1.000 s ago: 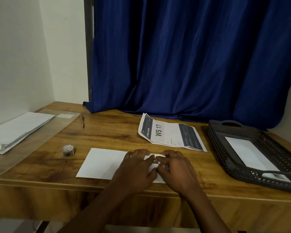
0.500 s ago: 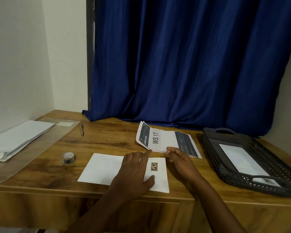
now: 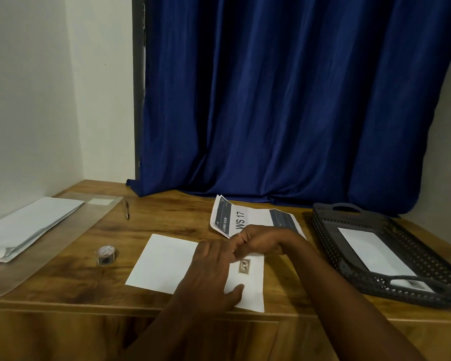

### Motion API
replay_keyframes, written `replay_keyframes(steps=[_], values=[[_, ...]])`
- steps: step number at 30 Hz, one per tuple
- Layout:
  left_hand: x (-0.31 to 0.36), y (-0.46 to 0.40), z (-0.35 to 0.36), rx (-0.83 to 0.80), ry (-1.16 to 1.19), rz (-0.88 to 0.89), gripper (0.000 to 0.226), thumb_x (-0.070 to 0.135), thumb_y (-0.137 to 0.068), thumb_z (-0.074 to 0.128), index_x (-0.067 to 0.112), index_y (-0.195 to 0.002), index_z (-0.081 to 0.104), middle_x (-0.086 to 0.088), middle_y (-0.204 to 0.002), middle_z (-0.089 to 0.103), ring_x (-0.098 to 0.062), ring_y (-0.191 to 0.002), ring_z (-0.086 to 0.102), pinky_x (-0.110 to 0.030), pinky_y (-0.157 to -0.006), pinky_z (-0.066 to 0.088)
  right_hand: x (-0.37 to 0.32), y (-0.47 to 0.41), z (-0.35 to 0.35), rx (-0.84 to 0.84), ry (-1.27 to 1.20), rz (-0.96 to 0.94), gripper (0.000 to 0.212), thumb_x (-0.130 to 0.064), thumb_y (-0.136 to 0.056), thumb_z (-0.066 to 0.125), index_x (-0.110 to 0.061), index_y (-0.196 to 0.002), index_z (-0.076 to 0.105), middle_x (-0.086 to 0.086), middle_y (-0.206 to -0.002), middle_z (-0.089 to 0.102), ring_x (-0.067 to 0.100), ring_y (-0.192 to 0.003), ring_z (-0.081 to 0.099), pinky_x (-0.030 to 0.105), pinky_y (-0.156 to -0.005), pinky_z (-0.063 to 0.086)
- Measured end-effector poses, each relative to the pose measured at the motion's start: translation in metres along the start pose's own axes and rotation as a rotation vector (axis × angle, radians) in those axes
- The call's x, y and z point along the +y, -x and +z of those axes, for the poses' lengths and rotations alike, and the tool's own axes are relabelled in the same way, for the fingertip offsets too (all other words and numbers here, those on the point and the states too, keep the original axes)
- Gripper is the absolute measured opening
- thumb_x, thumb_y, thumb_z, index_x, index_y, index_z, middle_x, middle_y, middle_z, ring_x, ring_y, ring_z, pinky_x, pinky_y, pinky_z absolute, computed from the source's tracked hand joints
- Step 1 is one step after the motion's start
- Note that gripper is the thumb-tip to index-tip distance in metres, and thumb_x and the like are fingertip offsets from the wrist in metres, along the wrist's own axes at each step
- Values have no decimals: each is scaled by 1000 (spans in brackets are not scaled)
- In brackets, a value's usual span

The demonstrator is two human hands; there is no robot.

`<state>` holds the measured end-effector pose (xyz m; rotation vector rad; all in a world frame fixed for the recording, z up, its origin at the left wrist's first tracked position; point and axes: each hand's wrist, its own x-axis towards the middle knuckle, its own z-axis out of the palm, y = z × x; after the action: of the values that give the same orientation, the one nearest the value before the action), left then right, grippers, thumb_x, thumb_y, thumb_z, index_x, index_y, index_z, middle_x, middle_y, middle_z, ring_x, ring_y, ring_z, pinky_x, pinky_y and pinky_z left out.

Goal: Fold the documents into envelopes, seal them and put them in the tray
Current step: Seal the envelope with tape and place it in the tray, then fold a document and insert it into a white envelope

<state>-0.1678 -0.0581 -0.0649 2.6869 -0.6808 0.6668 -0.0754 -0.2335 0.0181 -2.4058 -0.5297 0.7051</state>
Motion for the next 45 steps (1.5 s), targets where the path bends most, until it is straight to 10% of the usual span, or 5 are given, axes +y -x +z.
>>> replay_keyframes(steps=[15, 25, 34, 40, 45], values=[[-2, -5, 4, 117, 162, -42, 101, 65, -82, 58, 28, -160, 6, -1, -169, -8, -23, -155, -2, -48, -124, 14, 64, 107, -44, 492, -309, -40, 21, -19, -93, 70, -2, -106, 71, 14, -101, 77, 26, -86, 73, 33, -78, 57], [51, -48, 36, -444, 51, -26, 75, 72, -93, 29, 38, -158, 15, 6, -170, 8, -17, -156, 2, -52, -125, -3, 170, 215, -91, 1244, -451, 237, 13, -16, -97, 64, -6, -105, 68, 11, -85, 72, 22, -74, 66, 38, -71, 56], [46, -43, 36, -421, 64, -37, 70, 73, -95, 27, 43, -157, 17, 13, -169, 5, -10, -156, 0, -44, -126, -3, 210, 214, -108, 914, -174, 933, 23, -18, -92, 72, -1, -105, 62, 15, -90, 70, 27, -70, 62, 34, -53, 51], [45, -42, 38, -411, 85, -39, 86, 87, -83, 13, 44, -157, 18, 15, -169, 6, -9, -155, 1, -43, -126, -3, 234, 208, -97, 788, 69, 951, 67, -20, -88, 77, 0, -143, 45, 18, -138, 56, 31, -128, 54, 34, -103, 45], [45, -43, 38, -403, 73, -34, 70, 74, -95, 26, 42, -157, 19, 14, -169, 6, -10, -156, 1, -44, -126, -3, 244, 209, -99, 806, 95, 945, 81, -29, -77, 86, -7, -143, 46, 16, -138, 56, 31, -123, 56, 40, -103, 47]])
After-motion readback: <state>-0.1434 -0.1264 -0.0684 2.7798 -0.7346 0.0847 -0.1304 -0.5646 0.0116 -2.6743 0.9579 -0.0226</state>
